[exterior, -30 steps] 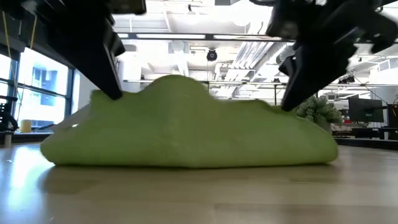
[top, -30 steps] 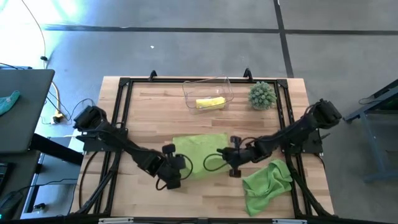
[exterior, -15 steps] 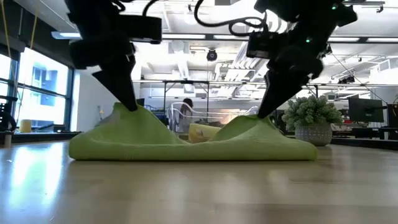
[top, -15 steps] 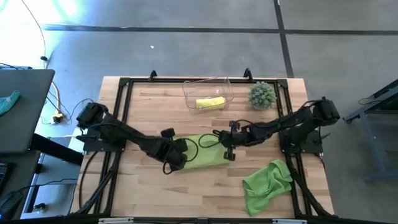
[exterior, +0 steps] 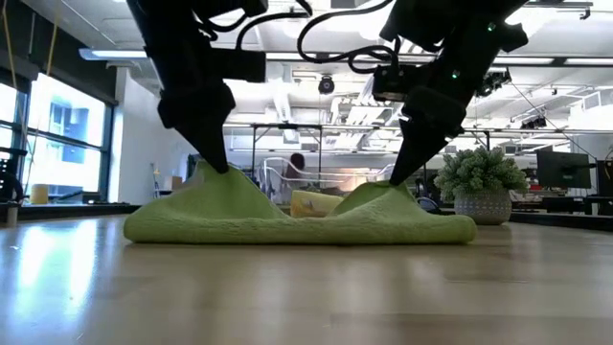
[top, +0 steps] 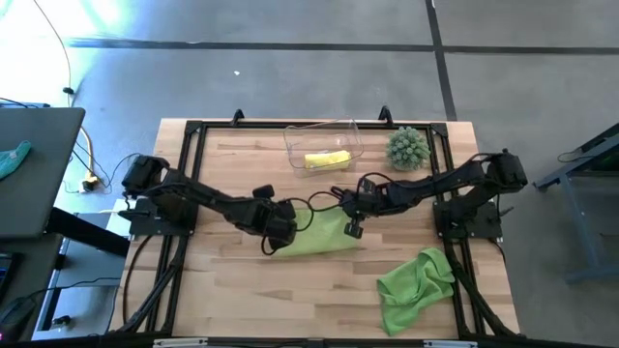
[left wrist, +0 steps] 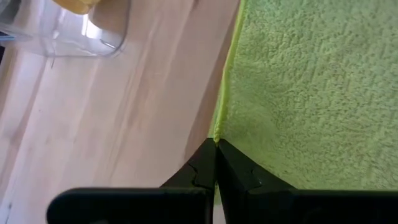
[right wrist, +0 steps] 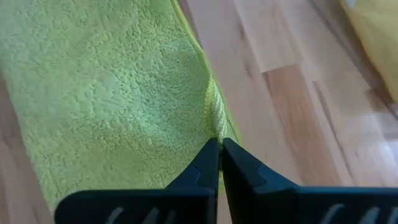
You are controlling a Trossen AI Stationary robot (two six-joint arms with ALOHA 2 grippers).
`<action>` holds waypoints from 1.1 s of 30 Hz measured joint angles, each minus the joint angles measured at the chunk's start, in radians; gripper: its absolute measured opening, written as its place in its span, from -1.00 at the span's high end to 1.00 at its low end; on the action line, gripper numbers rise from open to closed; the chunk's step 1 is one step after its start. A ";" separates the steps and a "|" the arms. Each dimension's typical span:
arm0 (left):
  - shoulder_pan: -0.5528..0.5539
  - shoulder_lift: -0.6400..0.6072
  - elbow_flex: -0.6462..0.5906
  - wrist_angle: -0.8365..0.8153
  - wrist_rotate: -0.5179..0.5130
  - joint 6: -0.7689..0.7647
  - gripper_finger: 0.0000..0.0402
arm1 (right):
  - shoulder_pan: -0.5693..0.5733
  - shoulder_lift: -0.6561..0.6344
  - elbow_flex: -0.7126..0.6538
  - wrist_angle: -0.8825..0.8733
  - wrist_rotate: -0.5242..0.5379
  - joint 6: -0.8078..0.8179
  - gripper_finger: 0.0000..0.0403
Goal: Roll microfiber towels into tight, uniform cylinder then place into a basket
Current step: Fold the light green microfiber towel
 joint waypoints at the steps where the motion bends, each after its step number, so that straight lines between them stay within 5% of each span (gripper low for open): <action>1: 0.004 0.000 0.000 0.000 0.000 0.000 1.00 | -0.001 0.000 0.000 0.000 -0.003 0.000 1.00; 9: 0.010 0.000 0.000 0.001 0.015 0.006 1.00 | 0.002 0.000 0.000 -0.005 -0.008 0.003 0.95; 19: 0.010 0.000 0.000 0.009 0.015 0.049 1.00 | 0.010 0.000 0.000 -0.104 -0.032 0.137 0.45; 28: 0.008 0.000 0.000 0.009 0.014 0.047 0.98 | 0.031 0.000 -0.005 -0.037 -0.084 0.152 0.41; 33: 0.004 0.000 0.000 0.002 0.007 -0.009 0.74 | 0.062 0.000 -0.021 -0.011 -0.086 0.180 0.41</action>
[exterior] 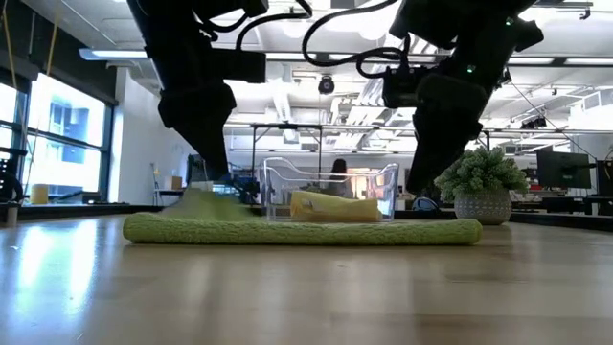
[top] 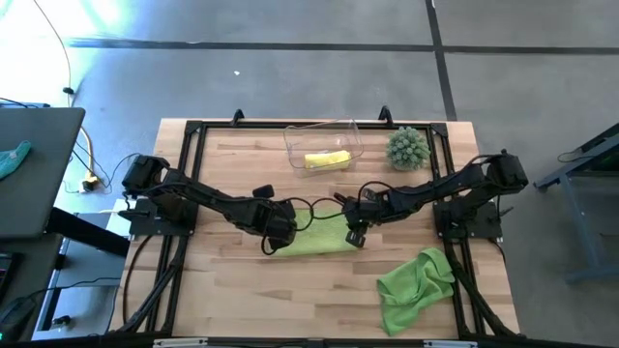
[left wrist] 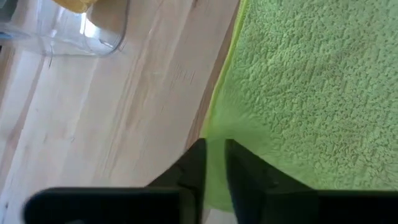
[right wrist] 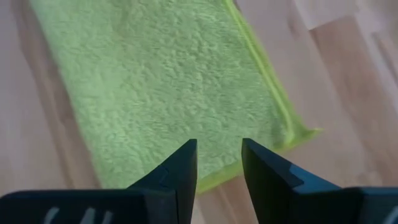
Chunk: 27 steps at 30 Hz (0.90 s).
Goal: Roll microfiber towels into tight, uniform cylinder then place into a basket
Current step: Fold the light green microfiber towel, then roll the light green microfiber towel
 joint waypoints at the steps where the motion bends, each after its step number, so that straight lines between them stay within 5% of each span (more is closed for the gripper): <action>1: 0.000 0.000 0.000 -0.006 0.001 -0.009 0.67 | 0.006 0.000 -0.001 0.000 0.000 0.009 0.41; 10: -0.003 0.000 0.000 -0.033 0.075 -0.056 0.27 | 0.073 0.019 -0.001 0.039 0.000 0.142 0.41; 17: 0.006 0.012 -0.100 0.092 0.104 0.031 0.30 | 0.138 0.106 -0.001 0.124 -0.001 0.251 0.41; 27: -0.001 0.016 -0.212 0.274 0.273 0.035 0.42 | 0.163 0.130 -0.001 0.122 0.005 0.319 0.41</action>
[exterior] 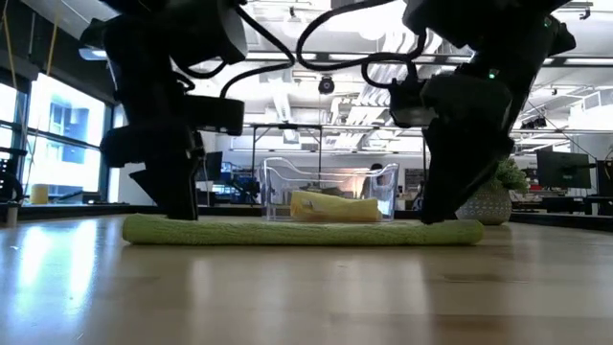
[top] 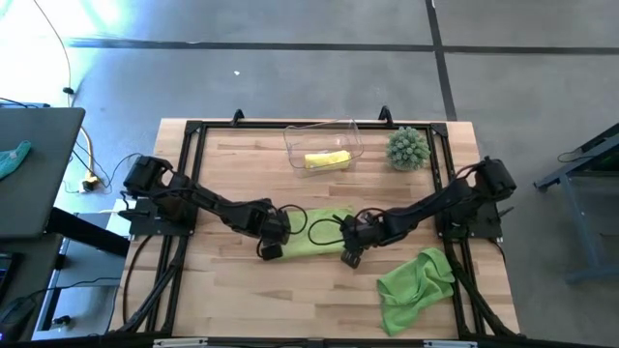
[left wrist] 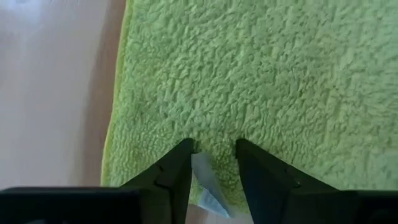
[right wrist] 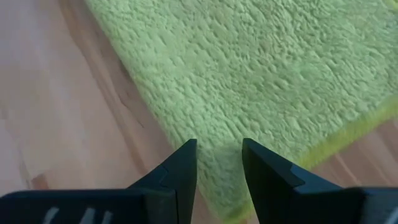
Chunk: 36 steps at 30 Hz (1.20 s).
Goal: Roll microfiber towels into tight, uniform cylinder then place into a basket
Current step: Roll the light green microfiber towel
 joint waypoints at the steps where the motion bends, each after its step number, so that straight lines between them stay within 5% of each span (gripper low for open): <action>1: -0.006 0.002 -0.001 0.002 0.011 -0.017 0.43 | 0.000 0.007 0.000 0.001 0.001 0.000 0.41; 7: -0.068 0.009 -0.006 0.045 0.042 -0.155 0.45 | -0.001 0.056 0.005 -0.033 0.064 -0.048 0.41; 11: -0.108 0.014 -0.008 0.174 0.118 -0.221 0.45 | -0.023 0.070 0.004 -0.057 0.221 -0.151 0.41; 16: -0.139 0.016 -0.009 0.380 0.146 -0.160 0.47 | -0.077 0.066 -0.001 -0.073 0.402 -0.376 0.41; 20: -0.136 0.007 -0.008 0.500 0.138 -0.085 0.50 | -0.126 0.054 -0.001 -0.072 0.417 -0.469 0.41; 27: -0.098 0.003 -0.008 0.439 0.110 0.100 0.56 | -0.098 -0.006 0.000 -0.019 0.242 -0.258 0.42; 36: -0.034 0.011 -0.008 0.265 0.057 0.172 0.61 | 0.043 0.095 0.001 0.189 0.344 0.027 0.42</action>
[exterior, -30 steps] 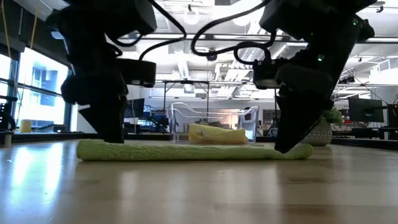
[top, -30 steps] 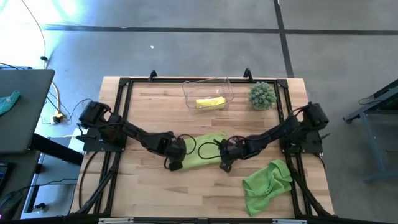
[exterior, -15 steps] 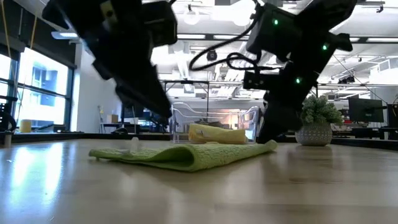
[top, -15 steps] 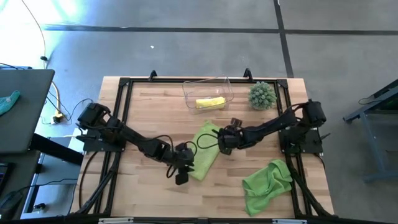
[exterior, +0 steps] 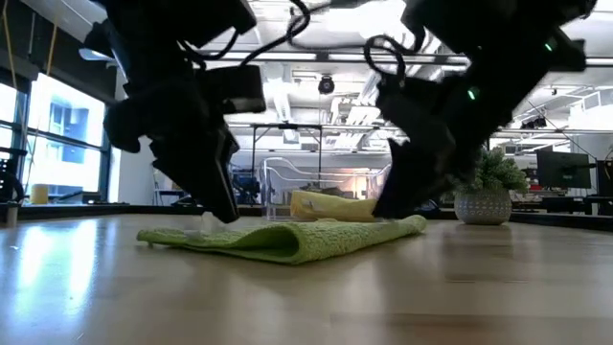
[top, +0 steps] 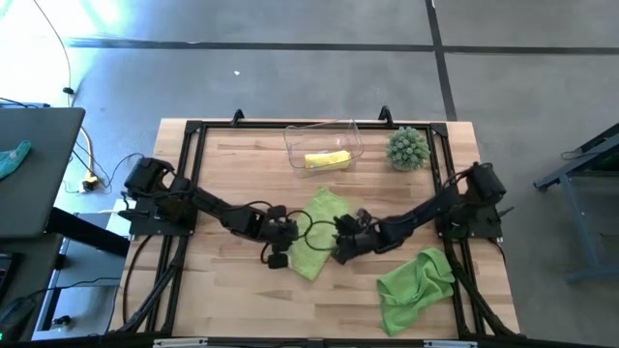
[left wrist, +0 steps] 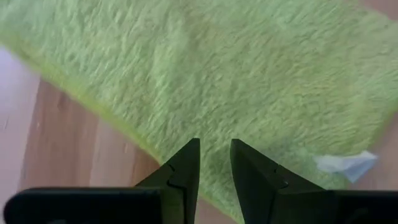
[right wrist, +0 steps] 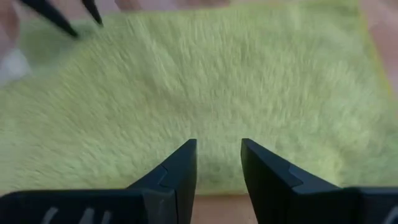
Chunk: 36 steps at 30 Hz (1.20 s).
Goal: Roll microfiber towels into tight, uniform cylinder then place into a basket
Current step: Roll the light green microfiber towel
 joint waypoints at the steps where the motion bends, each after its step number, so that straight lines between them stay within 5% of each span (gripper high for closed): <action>1: 0.001 0.006 0.000 -0.002 0.004 -0.017 0.61 | 0.009 0.017 0.000 -0.003 0.003 0.018 0.42; 7: -0.027 0.046 0.003 0.013 0.058 -0.112 0.61 | 0.021 0.072 0.006 -0.036 0.038 -0.018 0.42; 14: -0.093 0.119 0.001 0.287 0.090 -0.209 0.61 | -0.020 0.037 0.000 -0.099 0.105 -0.410 0.42; 20: -0.100 0.107 -0.002 0.297 0.049 -0.158 0.61 | -0.066 -0.049 0.000 -0.167 0.020 -0.479 0.42; 29: -0.095 0.073 0.000 0.290 0.044 0.124 0.59 | -0.015 -0.271 -0.002 -0.317 -0.222 -0.613 0.42; 36: -0.106 0.073 0.002 0.309 0.034 0.326 0.34 | 0.087 -0.256 -0.002 -0.311 -0.271 -0.766 0.40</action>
